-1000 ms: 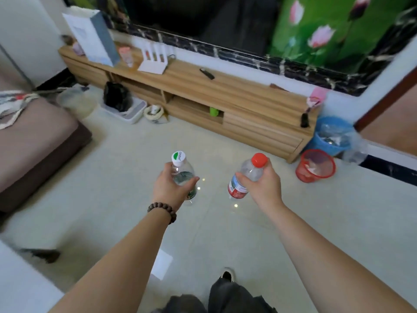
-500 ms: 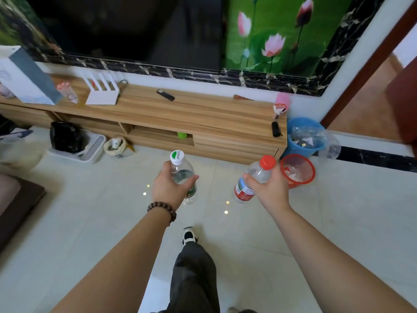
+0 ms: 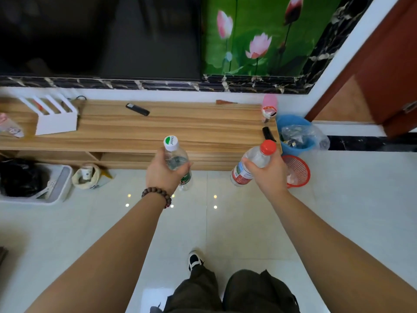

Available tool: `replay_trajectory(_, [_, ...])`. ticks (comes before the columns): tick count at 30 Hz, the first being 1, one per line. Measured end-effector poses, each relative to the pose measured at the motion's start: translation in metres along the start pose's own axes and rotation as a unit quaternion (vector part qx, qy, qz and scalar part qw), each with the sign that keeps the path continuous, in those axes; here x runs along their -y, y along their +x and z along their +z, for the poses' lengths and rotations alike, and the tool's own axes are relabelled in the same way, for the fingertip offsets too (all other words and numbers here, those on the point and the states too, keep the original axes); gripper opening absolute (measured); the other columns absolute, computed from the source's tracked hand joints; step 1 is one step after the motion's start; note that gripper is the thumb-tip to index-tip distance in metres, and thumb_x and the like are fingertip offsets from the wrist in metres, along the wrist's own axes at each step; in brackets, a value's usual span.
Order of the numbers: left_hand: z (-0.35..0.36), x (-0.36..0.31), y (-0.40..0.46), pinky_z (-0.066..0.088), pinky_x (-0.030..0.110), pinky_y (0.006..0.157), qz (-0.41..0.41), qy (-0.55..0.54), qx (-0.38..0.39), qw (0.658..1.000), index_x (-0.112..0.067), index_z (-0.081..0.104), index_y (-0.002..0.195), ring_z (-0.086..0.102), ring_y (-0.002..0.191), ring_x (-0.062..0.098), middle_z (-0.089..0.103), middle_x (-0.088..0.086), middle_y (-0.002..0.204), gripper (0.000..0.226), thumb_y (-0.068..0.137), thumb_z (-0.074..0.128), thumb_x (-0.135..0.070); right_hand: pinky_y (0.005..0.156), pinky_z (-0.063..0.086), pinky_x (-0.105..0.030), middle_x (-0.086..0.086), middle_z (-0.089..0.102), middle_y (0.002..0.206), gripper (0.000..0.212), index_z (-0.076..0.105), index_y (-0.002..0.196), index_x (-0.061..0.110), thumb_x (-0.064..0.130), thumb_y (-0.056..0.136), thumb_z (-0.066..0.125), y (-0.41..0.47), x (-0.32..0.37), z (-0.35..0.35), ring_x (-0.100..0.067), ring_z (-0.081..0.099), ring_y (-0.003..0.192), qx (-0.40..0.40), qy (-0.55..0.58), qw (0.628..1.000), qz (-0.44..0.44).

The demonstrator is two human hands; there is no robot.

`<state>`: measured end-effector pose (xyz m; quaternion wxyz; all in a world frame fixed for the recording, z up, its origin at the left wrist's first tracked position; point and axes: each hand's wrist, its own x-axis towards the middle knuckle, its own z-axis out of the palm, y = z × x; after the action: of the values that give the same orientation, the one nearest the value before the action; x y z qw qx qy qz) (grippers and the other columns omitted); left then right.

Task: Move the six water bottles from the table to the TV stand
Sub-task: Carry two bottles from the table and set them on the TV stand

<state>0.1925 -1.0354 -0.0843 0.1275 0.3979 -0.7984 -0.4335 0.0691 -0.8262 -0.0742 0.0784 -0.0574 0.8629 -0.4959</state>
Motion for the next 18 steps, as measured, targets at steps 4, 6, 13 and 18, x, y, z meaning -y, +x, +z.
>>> replay_trajectory(4, [0.011,-0.01,0.04,0.041,0.028,0.077,0.009,0.012,0.013,1.0,-0.016,0.051,0.112,0.053,0.092,0.012,0.057,-0.008,0.102,0.057,0.071,0.079,-0.044,0.082,0.039,-0.025,0.007,0.056,0.101,0.058,0.052,0.118,0.017,0.033,0.07,0.08,0.035,0.004,0.009,-0.011,0.052,0.094,-0.016,-0.013,1.0,0.005])
replay_trajectory(6, [0.021,-0.014,0.061,0.043,0.028,0.078,0.006,0.009,0.021,1.0,-0.018,0.05,0.113,0.055,0.095,0.013,0.058,-0.008,0.104,0.058,0.07,0.079,-0.044,0.081,0.041,-0.027,0.007,0.057,0.099,0.053,0.051,0.113,0.021,0.032,0.07,0.08,0.056,0.003,0.013,-0.013,0.055,0.093,-0.018,-0.007,1.0,0.008])
replay_trajectory(13, [0.069,-0.042,0.136,0.045,0.028,0.077,0.004,0.017,0.046,0.999,-0.019,0.049,0.114,0.057,0.095,0.014,0.061,-0.006,0.107,0.058,0.07,0.079,-0.042,0.082,0.04,-0.027,0.007,0.056,0.099,0.049,0.05,0.111,0.021,0.028,0.072,0.08,0.141,-0.004,0.023,-0.012,0.052,0.093,-0.011,0.006,1.0,0.027])
replay_trajectory(18, [0.109,-0.08,0.202,0.046,0.03,0.078,0.0,0.036,0.046,0.998,-0.021,0.046,0.114,0.054,0.094,0.013,0.057,-0.007,0.105,0.058,0.071,0.079,-0.044,0.08,0.045,-0.03,0.005,0.058,0.096,0.044,0.047,0.101,0.027,0.027,0.071,0.08,0.221,-0.01,0.031,-0.016,0.057,0.092,0.002,0.027,0.999,0.043])
